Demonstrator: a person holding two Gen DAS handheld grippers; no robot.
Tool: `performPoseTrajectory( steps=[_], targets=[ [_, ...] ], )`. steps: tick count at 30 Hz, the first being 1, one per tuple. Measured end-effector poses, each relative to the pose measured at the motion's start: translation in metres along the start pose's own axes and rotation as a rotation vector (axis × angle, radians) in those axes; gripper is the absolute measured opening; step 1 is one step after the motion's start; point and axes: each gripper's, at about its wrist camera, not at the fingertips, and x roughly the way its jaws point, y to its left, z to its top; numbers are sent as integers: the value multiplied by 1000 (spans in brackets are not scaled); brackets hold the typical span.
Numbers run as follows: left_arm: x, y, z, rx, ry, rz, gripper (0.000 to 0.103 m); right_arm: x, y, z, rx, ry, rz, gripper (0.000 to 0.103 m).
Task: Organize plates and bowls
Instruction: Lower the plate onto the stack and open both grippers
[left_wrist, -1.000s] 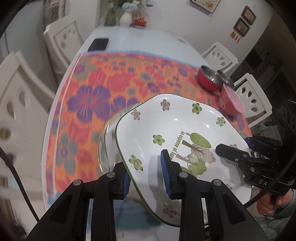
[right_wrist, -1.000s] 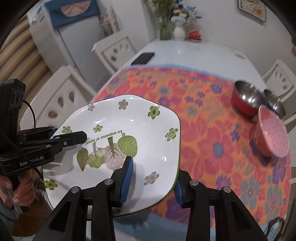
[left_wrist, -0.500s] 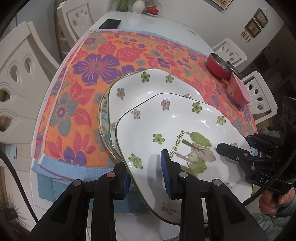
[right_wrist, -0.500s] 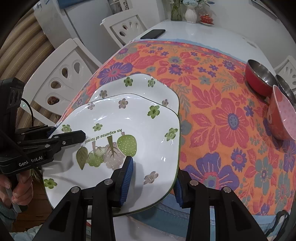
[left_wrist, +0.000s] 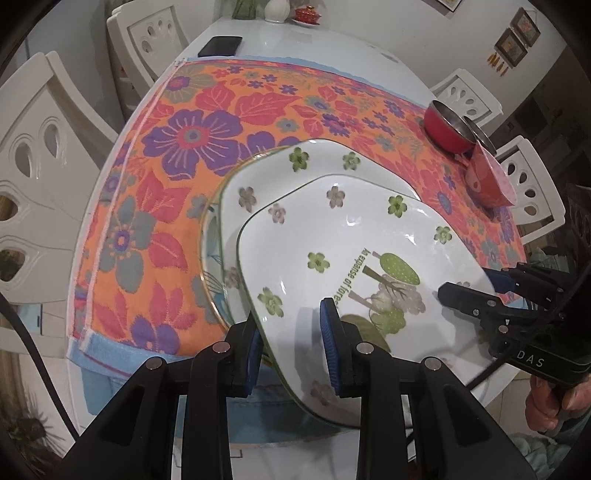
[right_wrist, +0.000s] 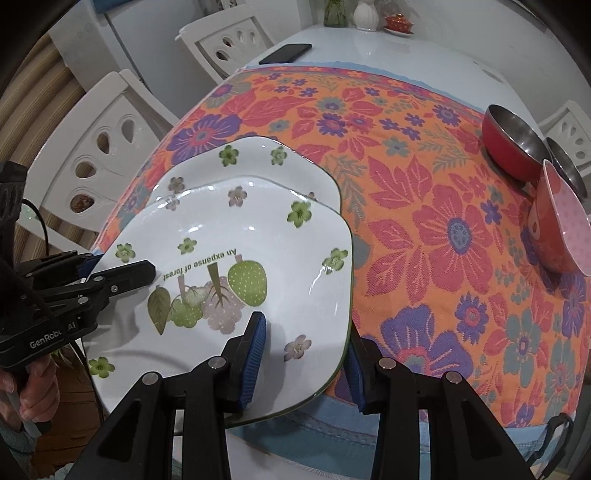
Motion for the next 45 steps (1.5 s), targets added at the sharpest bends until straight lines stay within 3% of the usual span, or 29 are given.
performPoseTrajectory(
  steps=[6,16,29,45],
  targets=[
    [-13,21,10,-51,-41,19,32,-3,4,5,11,-6,-4,38],
    [-19,49,27,-119,-72,-23,32,-3,0,15,61,-2,-17,38],
    [-18,44,59,-58,-88,-42,32,17,-3,41,106,34,-34,38],
    [-9,24,106,46,-98,-75,32,23,12,46,73,51,-56,40]
  ],
)
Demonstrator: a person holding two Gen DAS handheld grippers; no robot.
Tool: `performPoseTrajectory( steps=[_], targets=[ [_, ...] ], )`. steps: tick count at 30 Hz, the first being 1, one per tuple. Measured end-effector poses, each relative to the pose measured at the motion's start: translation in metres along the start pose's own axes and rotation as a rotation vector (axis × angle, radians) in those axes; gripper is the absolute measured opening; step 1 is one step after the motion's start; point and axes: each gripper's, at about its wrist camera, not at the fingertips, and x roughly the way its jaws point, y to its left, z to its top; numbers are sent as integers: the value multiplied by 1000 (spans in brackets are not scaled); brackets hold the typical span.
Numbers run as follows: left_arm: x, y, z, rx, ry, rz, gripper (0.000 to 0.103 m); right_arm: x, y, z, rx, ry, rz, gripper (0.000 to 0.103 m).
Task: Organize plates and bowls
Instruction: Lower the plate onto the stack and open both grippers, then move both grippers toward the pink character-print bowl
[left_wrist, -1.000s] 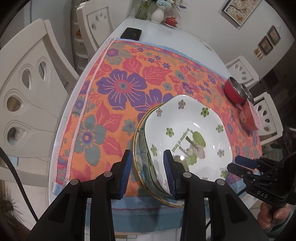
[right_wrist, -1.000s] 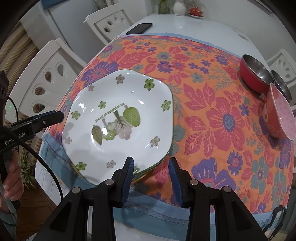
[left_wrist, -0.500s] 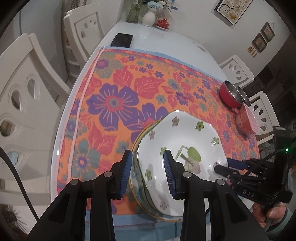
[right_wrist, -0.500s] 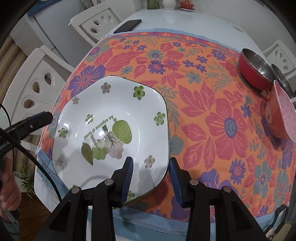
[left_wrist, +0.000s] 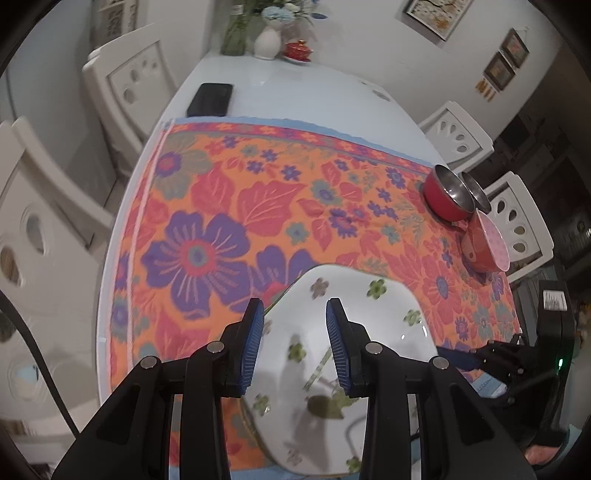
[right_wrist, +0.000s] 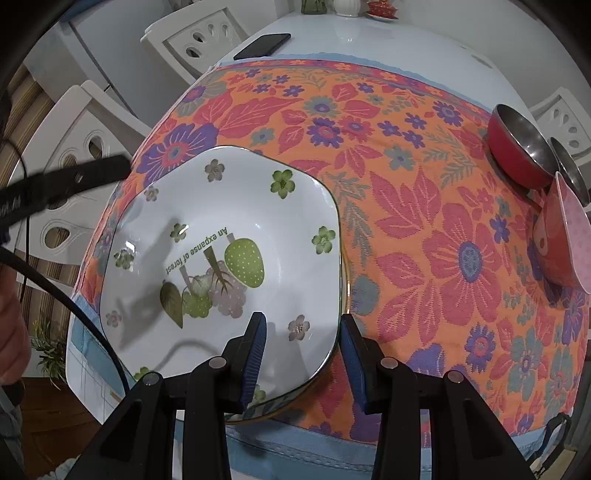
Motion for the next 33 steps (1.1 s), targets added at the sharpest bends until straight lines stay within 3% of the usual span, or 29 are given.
performPoseTrajectory(
  steps=[10,18,20,22,27,33],
  targets=[
    [9,-23,22,97,-2,-28,32,-14,-12,7,47,-51,-4,40],
    [16,-52,38,155,-5,-66,32,-56,-55,9,159,-170,-118,40],
    [14,-69,44,173,-21,-77,32,-69,-73,7,190,-202,-145,42],
    [12,-86,50,186,-36,-94,38,-84,-99,5,233,-252,-169,55],
    [20,-149,57,232,-61,-107,39,-114,-171,-1,325,-343,-237,55],
    [71,-224,64,146,-1,-144,40,-120,-285,-11,474,-347,-145,56]
  ],
)
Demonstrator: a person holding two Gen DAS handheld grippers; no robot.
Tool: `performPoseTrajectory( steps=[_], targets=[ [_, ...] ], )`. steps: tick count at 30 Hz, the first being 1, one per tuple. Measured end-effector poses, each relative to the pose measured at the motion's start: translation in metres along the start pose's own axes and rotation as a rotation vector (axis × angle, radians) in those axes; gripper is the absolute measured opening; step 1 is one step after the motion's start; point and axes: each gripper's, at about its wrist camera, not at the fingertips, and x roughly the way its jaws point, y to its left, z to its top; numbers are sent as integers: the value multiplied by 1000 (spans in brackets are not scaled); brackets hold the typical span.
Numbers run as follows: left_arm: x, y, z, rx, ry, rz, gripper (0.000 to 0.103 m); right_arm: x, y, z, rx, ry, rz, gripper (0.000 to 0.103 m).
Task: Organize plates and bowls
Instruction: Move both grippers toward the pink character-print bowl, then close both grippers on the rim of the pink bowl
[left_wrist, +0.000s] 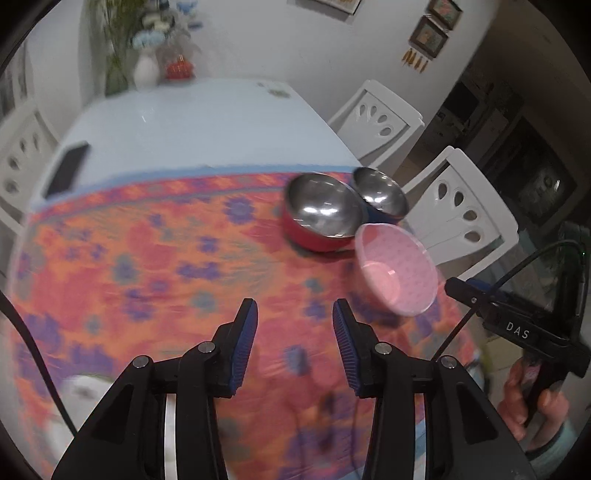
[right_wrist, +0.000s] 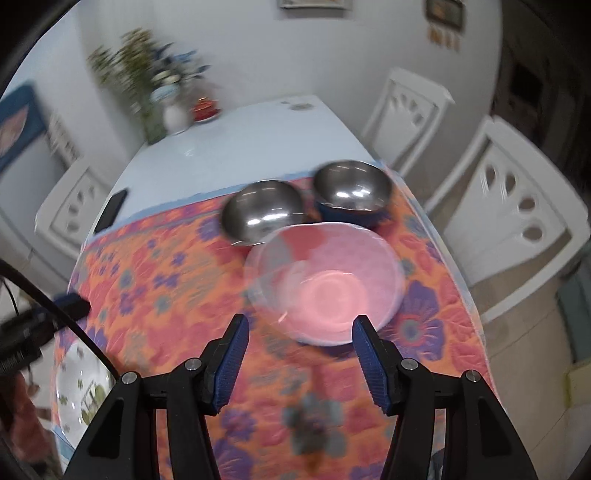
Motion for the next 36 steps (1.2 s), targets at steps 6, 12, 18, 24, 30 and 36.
performPoseTrajectory(
  steps=[6,12,18,24,30,36],
  targets=[
    [66,-33,15,-128,33,-25,39,45,-63,27,23,92,97,56],
    [112,-54,17,-154,69,16,38,85,-79,29,16,142,144,56],
    [141,-53,15,-198,94,25,24,118,-75,33,-48,183,139,33],
    [144,-66,10,-173,92,6,13,125,-72,28,-74,194,156,16],
    [119,-73,2,-185,71,0,13,101,-66,18,-105,178,156,16],
    [72,-85,-21,-156,36,10,13,54,-54,0,-140,166,161,16]
  ],
)
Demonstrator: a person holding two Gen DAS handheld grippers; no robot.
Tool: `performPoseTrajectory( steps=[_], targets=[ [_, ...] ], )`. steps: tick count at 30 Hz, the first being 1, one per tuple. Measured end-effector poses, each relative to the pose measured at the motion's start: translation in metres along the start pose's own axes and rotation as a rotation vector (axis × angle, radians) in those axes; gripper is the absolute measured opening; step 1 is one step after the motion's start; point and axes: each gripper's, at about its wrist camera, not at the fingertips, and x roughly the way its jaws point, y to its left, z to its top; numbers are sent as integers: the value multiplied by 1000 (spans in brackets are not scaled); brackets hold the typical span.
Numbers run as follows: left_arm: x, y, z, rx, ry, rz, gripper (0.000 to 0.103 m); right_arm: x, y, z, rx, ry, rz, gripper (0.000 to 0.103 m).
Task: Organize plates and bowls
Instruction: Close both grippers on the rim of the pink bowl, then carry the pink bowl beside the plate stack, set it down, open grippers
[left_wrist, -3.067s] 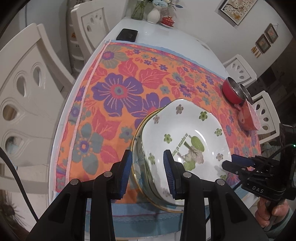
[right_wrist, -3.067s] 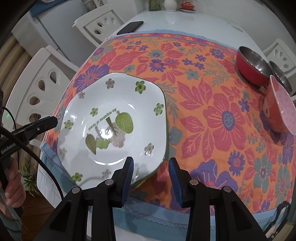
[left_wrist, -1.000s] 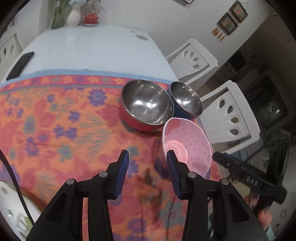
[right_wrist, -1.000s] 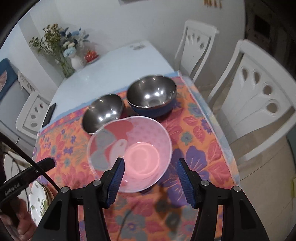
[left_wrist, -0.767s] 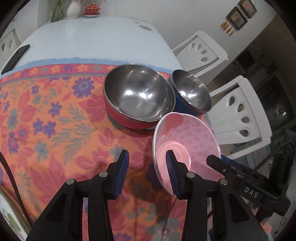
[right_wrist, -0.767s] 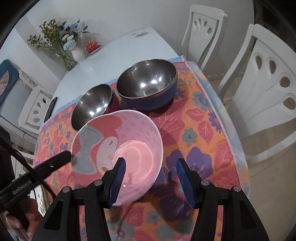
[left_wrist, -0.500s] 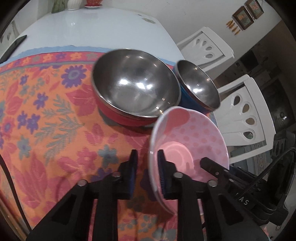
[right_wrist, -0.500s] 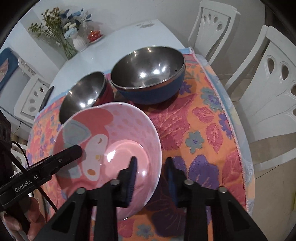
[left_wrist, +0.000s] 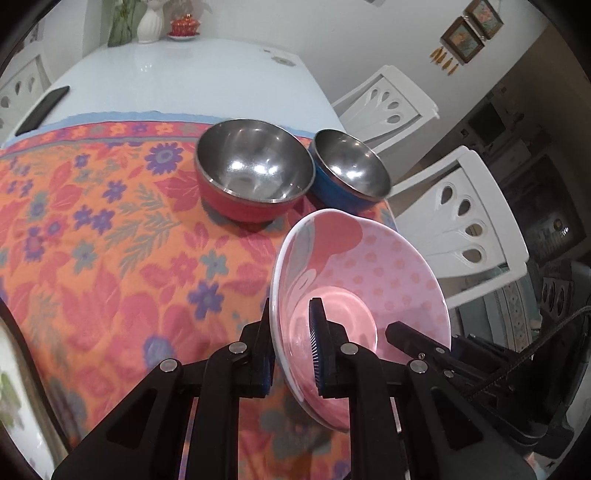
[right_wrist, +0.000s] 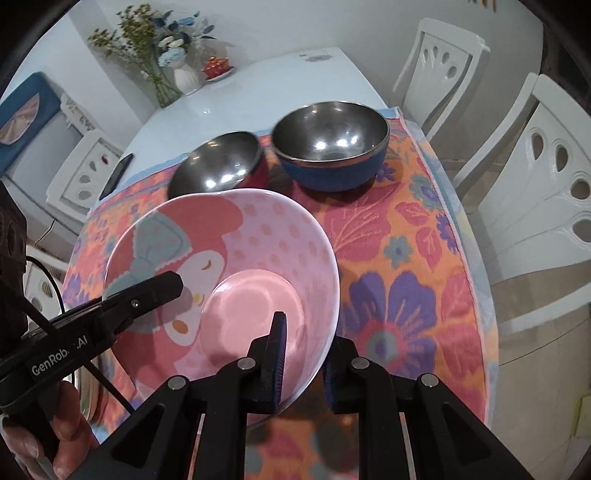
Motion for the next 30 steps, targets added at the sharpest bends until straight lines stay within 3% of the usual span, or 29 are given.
performPoseTrajectory(
  steps=[6,13,30],
  targets=[
    [-27,7,-40,9,-4,13,13,-20,24,-36,-105,31,16,16],
    [-23,38,-78,-59,53,51,13,4,43,-65,-156,121,35,16],
    [-15,50,-87,-63,66,67,13,23,49,-70,-162,159,37,16]
  ],
)
